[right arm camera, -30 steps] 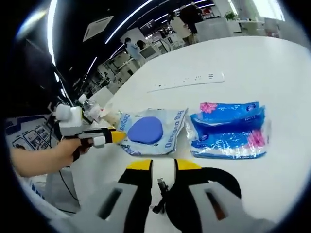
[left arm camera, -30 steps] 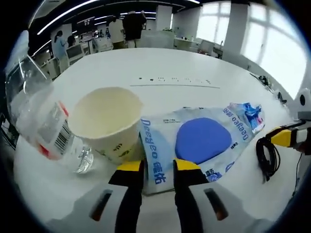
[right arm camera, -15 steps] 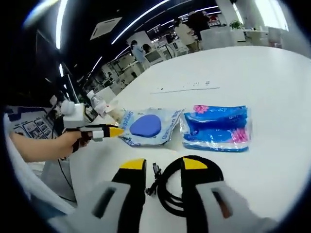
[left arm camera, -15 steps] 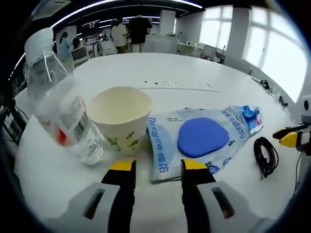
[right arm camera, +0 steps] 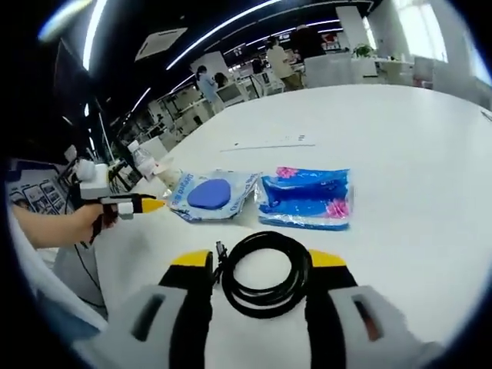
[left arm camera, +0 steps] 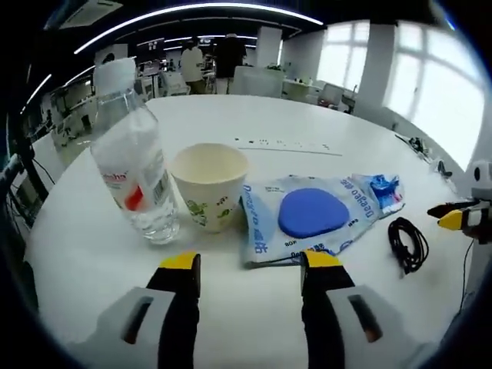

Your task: Arrange the tabletop items into an orderly group along one side of the table until the central work area is clear of visible clutter.

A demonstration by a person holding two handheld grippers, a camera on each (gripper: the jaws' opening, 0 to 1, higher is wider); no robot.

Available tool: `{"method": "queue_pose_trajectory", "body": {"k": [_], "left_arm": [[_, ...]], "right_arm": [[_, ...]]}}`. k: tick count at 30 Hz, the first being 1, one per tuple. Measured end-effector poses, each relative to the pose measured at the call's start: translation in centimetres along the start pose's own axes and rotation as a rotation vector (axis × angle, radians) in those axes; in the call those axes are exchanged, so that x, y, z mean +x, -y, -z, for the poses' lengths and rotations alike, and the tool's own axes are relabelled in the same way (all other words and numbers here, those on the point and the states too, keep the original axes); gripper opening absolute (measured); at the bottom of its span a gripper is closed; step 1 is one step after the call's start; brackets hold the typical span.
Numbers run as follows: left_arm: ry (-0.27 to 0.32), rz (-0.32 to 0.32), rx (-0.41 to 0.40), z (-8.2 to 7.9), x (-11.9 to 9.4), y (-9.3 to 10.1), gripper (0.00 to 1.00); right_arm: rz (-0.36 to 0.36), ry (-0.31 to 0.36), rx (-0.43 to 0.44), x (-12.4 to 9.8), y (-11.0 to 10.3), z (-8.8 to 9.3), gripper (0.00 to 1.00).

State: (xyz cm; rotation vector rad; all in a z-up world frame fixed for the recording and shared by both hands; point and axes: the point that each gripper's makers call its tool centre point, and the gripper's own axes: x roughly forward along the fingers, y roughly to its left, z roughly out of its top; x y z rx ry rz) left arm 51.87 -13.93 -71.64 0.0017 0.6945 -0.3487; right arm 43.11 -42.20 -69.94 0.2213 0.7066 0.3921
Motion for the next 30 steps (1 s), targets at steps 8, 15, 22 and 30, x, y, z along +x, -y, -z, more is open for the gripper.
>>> {"method": "queue_pose_trajectory", "body": {"k": [8, 15, 22, 30], "left_arm": [[0.068, 0.038, -0.06, -0.6, -1.9, 0.2, 0.69], [0.092, 0.038, -0.036, -0.8, -4.2, 0.2, 0.76], [0.097, 0.025, -0.074, 0.5, -6.4, -0.3, 0.84], [0.083, 0.013, -0.102, 2.5, -9.1, -0.6, 0.95]], "right_arm": [[0.012, 0.002, -0.02, -2.1, 0.0, 0.9, 0.54], [0.017, 0.037, 0.015, -4.0, 0.1, 1.2, 0.63], [0.019, 0.044, 0.056, -5.9, 0.7, 2.1, 0.67], [0.045, 0.029, 0.106, -8.0, 1.8, 4.3, 0.71]]}}
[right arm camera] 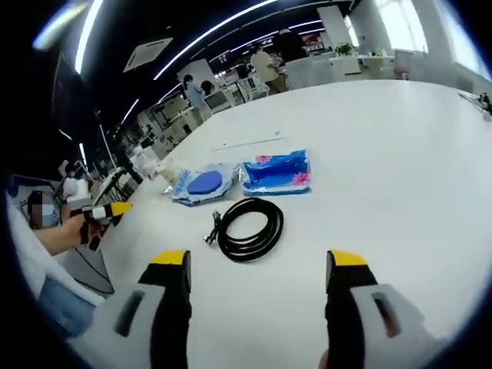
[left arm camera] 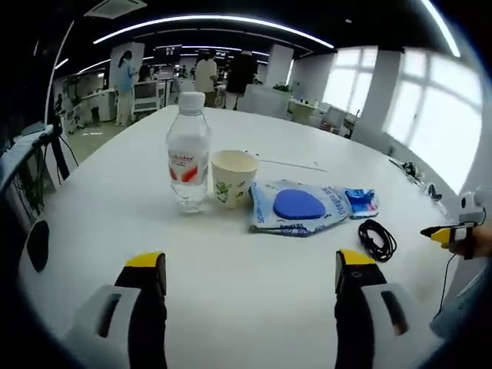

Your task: Arrange the tabletop items into an orderly group along one side of the table until the central work area is clear of visible clutter.

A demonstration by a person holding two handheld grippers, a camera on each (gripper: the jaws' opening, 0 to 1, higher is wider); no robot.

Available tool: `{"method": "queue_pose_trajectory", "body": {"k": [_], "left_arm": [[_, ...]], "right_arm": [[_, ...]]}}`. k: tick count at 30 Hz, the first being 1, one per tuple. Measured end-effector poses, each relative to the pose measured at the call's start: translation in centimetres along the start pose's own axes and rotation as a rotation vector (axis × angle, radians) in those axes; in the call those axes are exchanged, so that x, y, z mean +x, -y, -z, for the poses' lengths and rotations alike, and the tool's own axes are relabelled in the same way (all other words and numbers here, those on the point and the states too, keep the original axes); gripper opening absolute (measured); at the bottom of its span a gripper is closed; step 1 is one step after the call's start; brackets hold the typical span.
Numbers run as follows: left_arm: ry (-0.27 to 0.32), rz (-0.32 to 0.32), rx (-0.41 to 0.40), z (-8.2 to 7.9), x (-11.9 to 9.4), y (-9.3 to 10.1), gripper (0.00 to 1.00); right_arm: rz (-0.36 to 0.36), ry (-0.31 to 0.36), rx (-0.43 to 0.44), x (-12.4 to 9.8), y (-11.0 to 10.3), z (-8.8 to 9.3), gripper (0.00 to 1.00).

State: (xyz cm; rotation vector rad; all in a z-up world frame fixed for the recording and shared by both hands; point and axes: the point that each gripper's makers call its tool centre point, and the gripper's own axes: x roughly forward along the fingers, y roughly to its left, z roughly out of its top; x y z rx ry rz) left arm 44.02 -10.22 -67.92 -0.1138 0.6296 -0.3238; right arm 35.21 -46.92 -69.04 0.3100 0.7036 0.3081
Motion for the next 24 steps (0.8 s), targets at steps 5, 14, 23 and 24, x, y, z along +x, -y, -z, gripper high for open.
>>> {"method": "queue_pose_trajectory", "body": {"k": [5, 14, 23, 24], "left_arm": [[-0.01, 0.002, 0.008, 1.2, -1.7, 0.2, 1.0], [-0.015, 0.0, -0.047, 2.4, -2.8, 0.6, 1.0], [-0.015, -0.011, -0.064, 2.9, -3.5, 0.4, 0.99], [-0.015, -0.011, -0.067, 2.9, -3.6, 0.4, 0.99]], "right_arm": [[0.018, -0.009, 0.062, -1.3, 1.0, 1.7, 0.72], [0.048, -0.022, 0.102, -2.5, 2.1, 3.2, 0.71], [0.048, 0.001, 0.114, -2.7, 2.3, 2.8, 0.7], [0.048, 0.002, 0.114, -2.7, 2.3, 2.8, 0.7]]}}
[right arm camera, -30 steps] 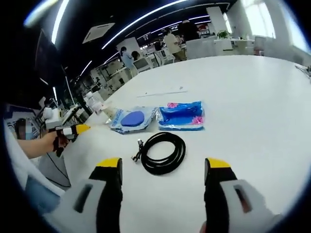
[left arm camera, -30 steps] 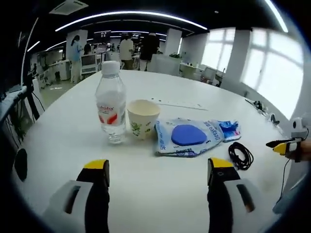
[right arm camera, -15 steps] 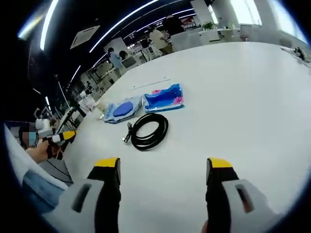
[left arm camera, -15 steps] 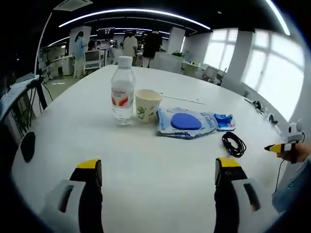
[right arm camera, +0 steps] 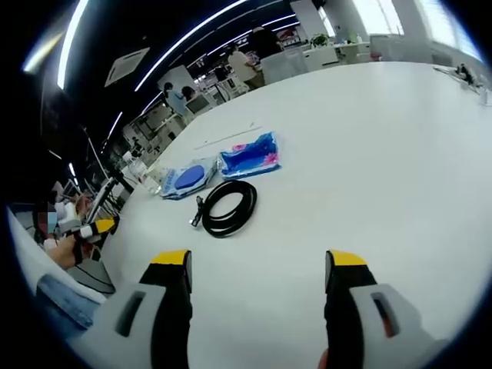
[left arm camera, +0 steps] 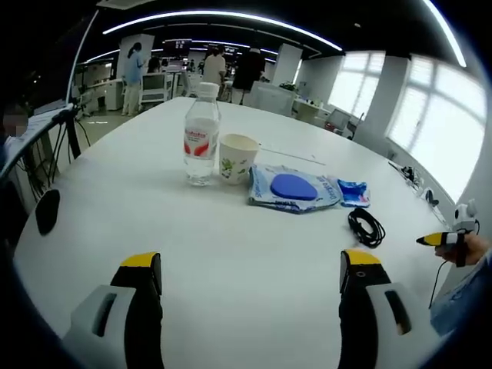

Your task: Arrange the tabletop items into an orderly group along one side of the table until the central work area is clear of visible clutter.

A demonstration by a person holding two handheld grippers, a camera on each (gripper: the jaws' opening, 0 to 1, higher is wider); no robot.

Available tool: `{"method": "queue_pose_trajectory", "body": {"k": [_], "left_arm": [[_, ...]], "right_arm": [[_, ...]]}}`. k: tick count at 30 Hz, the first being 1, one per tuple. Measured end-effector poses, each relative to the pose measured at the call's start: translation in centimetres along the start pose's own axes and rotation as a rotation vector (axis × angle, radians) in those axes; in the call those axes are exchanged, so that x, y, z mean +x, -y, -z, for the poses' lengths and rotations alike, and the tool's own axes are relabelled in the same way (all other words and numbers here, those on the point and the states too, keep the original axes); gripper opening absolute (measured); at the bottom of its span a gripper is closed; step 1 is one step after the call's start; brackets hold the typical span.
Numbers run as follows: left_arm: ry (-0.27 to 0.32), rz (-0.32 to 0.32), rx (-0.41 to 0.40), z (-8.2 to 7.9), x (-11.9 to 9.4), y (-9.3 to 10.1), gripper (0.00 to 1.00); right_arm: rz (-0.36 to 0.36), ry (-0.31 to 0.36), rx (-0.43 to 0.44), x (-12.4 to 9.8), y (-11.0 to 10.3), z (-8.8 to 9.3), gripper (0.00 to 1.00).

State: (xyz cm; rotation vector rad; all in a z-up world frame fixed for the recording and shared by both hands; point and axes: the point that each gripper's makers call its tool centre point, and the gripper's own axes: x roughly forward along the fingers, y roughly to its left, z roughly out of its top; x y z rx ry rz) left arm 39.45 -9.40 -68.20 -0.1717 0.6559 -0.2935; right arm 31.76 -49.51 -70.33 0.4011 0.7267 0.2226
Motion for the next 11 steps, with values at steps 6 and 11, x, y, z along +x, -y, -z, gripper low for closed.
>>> {"method": "queue_pose_trajectory", "body": {"k": [6, 11], "left_arm": [[0.0, -0.013, -0.012, 0.3, -0.3, -0.6, 0.98], [-0.018, -0.021, -0.025, 1.1, -0.2, -0.7, 0.99]], "right_arm": [[-0.002, -0.006, 0.01, 0.0, 0.1, 0.2, 0.69], [0.002, 0.001, 0.037, 0.0, 0.2, 0.2, 0.69]]}}
